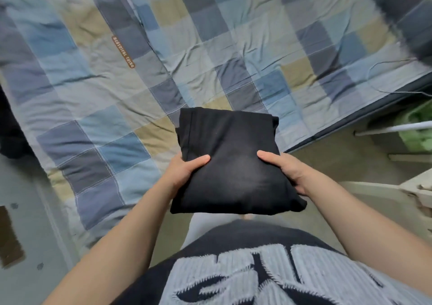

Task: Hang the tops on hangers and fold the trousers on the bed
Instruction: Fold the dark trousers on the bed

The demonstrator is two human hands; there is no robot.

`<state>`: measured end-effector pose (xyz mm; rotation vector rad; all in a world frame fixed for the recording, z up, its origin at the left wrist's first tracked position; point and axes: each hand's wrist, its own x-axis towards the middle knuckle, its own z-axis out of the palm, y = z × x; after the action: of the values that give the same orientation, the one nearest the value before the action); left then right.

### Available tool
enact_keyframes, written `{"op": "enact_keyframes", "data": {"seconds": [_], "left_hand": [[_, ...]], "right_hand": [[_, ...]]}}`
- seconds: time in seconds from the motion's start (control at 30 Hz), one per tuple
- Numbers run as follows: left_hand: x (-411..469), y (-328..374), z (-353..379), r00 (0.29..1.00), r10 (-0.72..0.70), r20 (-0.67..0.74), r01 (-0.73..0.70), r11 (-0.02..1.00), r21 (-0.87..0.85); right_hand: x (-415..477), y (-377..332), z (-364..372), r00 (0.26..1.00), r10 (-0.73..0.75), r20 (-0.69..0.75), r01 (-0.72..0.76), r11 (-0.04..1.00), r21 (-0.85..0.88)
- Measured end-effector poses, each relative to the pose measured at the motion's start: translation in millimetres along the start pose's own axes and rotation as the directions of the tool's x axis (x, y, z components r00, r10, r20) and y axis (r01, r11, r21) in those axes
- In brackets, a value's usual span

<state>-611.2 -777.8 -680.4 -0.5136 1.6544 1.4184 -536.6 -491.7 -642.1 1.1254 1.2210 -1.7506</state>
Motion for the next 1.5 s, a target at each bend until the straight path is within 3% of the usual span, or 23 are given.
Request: {"op": "enact_keyframes", "data": {"seconds": [0.17, 0.4, 0.6, 0.8, 0.97, 1.17, 1.37, 1.5], "left_hand": [[-14, 53, 56, 0.978, 0.195, 0.073, -0.201, 0.976, 0.082], [-52, 121, 193, 0.884, 0.383, 0.27, -0.427, 0.896, 0.126], [-112, 135, 353, 0.749, 0.489, 0.448, -0.6, 0.786, 0.146], [-181, 106, 533, 0.579, 0.547, 0.605, -0.738, 0.667, 0.103], [-238, 72, 681, 0.4, 0.481, 0.78, -0.806, 0.59, 0.05], [-300, 13, 832, 0.185, 0.24, 0.953, -0.838, 0.545, 0.026], [-364, -74, 945, -0.009, -0.072, 0.997, -0.838, 0.545, 0.031], [-398, -139, 1007, -0.08, -0.263, 0.961, -0.843, 0.533, 0.076]], "right_hand": [[-74, 1, -38, 0.963, -0.235, -0.133, 0.241, 0.97, 0.03], [-170, 25, -127, 0.773, -0.441, -0.456, 0.539, 0.836, 0.105], [-263, 87, -243, 0.603, -0.505, -0.617, 0.708, 0.695, 0.123], [-371, 179, -363, 0.415, -0.552, -0.723, 0.831, 0.554, 0.054], [-447, 270, -438, 0.27, -0.427, -0.863, 0.883, 0.467, 0.045], [-502, 387, -484, 0.132, -0.163, -0.978, 0.934, 0.352, 0.067], [-535, 487, -486, 0.028, 0.174, -0.984, 0.97, 0.235, 0.069], [-546, 545, -489, -0.011, 0.369, -0.929, 0.983, 0.175, 0.059]]}}
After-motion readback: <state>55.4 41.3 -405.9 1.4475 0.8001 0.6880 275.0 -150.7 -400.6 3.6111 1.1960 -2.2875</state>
